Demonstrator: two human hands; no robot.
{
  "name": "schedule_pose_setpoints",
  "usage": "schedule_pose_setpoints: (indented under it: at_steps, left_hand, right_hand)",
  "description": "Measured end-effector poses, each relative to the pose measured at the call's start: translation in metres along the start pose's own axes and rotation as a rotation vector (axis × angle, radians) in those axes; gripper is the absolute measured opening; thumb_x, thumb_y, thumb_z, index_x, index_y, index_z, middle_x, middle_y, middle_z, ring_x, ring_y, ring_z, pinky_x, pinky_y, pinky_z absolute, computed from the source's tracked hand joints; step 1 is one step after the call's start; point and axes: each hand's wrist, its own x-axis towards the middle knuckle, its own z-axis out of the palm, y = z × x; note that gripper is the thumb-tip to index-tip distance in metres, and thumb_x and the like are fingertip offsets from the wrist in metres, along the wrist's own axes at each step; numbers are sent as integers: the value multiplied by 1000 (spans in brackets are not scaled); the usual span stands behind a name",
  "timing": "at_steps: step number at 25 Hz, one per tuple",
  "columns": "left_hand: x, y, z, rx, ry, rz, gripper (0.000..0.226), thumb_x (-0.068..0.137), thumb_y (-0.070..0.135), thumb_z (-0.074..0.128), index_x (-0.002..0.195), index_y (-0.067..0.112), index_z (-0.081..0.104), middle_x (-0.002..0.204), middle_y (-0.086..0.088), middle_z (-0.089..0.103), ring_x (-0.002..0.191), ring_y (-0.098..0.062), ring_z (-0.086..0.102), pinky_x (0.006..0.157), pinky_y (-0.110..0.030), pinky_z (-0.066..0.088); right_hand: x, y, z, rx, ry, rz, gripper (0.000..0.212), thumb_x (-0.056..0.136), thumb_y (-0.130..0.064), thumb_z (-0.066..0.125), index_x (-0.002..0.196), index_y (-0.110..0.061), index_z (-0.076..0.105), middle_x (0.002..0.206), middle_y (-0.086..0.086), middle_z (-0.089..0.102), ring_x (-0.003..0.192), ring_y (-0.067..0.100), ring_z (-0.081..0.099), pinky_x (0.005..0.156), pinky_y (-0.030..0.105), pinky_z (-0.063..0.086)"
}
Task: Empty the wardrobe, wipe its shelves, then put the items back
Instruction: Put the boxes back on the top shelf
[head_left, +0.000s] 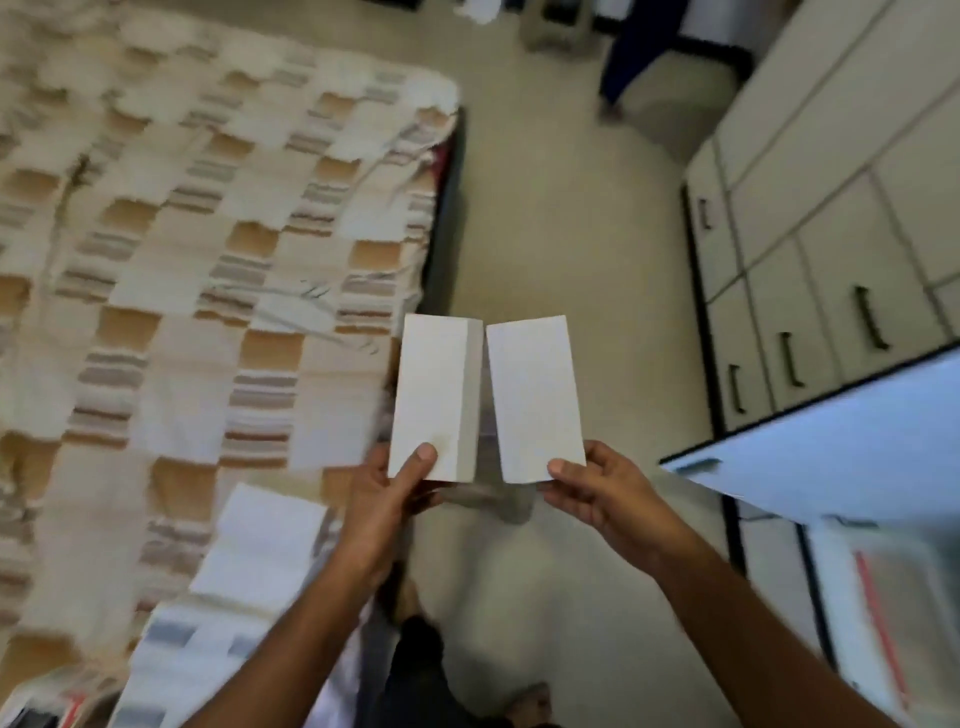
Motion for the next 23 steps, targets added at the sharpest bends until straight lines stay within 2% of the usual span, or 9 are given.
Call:
schedule_pose_setpoints:
  at_steps: [3, 5, 9, 12, 14, 16, 18, 21, 23]
  left_hand:
    - [-21, 9, 87, 136, -245, 57, 73, 61, 51, 84, 121, 15, 62, 113, -7, 75, 98, -32, 73, 78, -40, 60]
    - [-51, -1, 158, 231, -410, 87, 82, 54, 61, 87, 119, 17, 62, 112, -6, 74, 94, -28, 73, 74, -37, 58]
    - [-118, -32, 287, 291, -721, 104, 70, 62, 46, 83, 117, 9, 61, 109, -14, 74, 82, -27, 73, 63, -28, 58]
    - [-180, -54, 379, 333, -941, 93, 82, 51, 54, 92, 114, 11, 63, 106, -14, 74, 85, -36, 73, 63, -31, 59]
    - [-213, -66, 429, 360, -1058, 107, 69, 63, 43, 92, 114, 8, 62, 103, -17, 74, 83, -38, 73, 59, -30, 57]
    - [-246, -80, 481, 397, -1193, 116, 44, 77, 25, 79, 113, 6, 61, 102, -17, 75, 81, -38, 74, 58, -31, 56]
    - [-275, -93, 533, 443, -1311, 136, 37, 81, 19, 73, 113, 5, 62, 100, -14, 76, 81, -39, 74, 60, -33, 57]
    - [-314, -107, 612, 492, -1441, 155, 44, 78, 25, 79, 115, 7, 64, 99, -10, 76, 81, -34, 75, 64, -36, 61]
    - [-339, -118, 668, 525, -1543, 174, 58, 73, 35, 83, 121, 11, 61, 100, -8, 75, 80, -30, 75, 63, -37, 61]
  right_hand:
    - [-77, -6, -76, 151, 133, -162, 42, 87, 1, 67, 126, 0, 52, 116, 14, 72, 104, 31, 71, 83, 33, 60]
    - [-139, -2, -132, 220, 259, -277, 38, 88, 3, 65, 124, -1, 53, 116, 14, 73, 103, 30, 72, 83, 33, 60]
    - [-244, 12, -217, 318, 504, -434, 41, 82, 2, 75, 116, 0, 54, 107, 14, 74, 97, 30, 72, 81, 32, 59]
    - [-319, 18, -270, 413, 688, -553, 38, 81, 2, 77, 111, -3, 54, 111, 20, 72, 98, 33, 72, 83, 32, 59]
    - [-363, 20, -298, 483, 802, -616, 39, 81, 3, 74, 114, 0, 53, 114, 24, 69, 95, 33, 73, 80, 32, 60]
    - [-404, 24, -325, 538, 922, -684, 50, 76, -1, 77, 120, 0, 52, 111, 22, 71, 93, 34, 73, 78, 32, 61]
    - [-439, 23, -353, 547, 1083, -750, 54, 78, -4, 77, 124, -6, 49, 105, 20, 74, 89, 34, 74, 78, 36, 62]
    - [-481, 18, -399, 549, 1340, -801, 51, 84, -13, 74, 127, -14, 47, 100, 20, 75, 89, 35, 74, 84, 46, 61]
    - [-505, 14, -434, 577, 1496, -802, 53, 84, -22, 76, 129, -19, 48, 99, 17, 76, 88, 32, 75, 83, 45, 61]
